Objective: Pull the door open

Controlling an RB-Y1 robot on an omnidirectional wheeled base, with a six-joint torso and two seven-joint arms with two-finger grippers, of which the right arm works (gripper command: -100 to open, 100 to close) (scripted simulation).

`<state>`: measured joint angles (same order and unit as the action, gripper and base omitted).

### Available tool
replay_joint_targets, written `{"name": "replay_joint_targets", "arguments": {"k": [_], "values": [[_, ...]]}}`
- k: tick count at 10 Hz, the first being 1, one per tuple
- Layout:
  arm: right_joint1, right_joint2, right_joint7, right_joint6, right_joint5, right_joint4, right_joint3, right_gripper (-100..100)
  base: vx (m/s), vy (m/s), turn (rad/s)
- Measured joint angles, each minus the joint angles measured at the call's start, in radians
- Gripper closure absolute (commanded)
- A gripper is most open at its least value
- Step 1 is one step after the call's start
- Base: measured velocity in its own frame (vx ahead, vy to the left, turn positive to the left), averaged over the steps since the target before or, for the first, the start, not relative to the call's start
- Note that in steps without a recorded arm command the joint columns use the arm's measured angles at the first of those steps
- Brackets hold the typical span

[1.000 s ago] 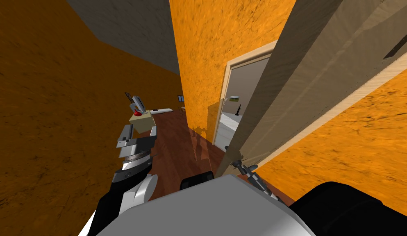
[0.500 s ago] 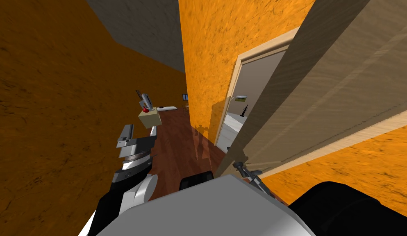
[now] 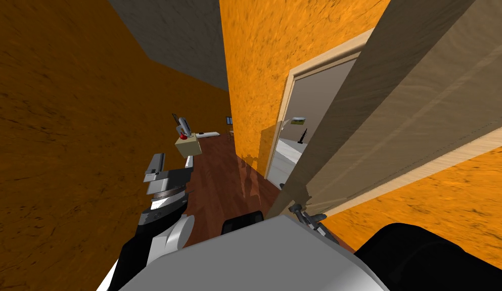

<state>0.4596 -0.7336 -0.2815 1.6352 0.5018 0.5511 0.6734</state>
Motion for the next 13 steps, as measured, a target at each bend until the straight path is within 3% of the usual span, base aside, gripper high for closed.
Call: {"name": "replay_joint_targets", "arguments": {"k": [2,3,5,7,8,9,11,12,13], "values": [[-0.010,0.015,0.004,0.043,-0.004,-0.037,0.001,100,-0.200,0.000,-0.026],[0.001,0.008,0.013,0.046,-0.003,-0.014,-0.001,100,-0.156,-0.006,0.044],[-0.009,0.015,0.012,0.066,-0.005,-0.032,0.000,100,-0.130,-0.001,0.012],[0.000,0.011,0.019,0.064,-0.005,-0.012,-0.001,100,-0.018,0.006,-0.025],[-0.005,0.015,0.015,0.069,-0.005,-0.025,0.000,100,0.005,0.000,0.001],[0.011,0.005,0.027,0.055,-0.003,0.012,-0.002,100,-0.018,-0.009,0.035],[0.011,0.006,0.027,0.062,-0.004,0.005,-0.002,100,-0.023,0.004,-0.015],[-0.002,0.015,0.019,0.075,-0.005,-0.026,-0.001,100,0.002,-0.005,0.019],[0.011,0.004,0.023,0.062,-0.004,0.006,-0.002,100,0.005,-0.005,0.021]]}}
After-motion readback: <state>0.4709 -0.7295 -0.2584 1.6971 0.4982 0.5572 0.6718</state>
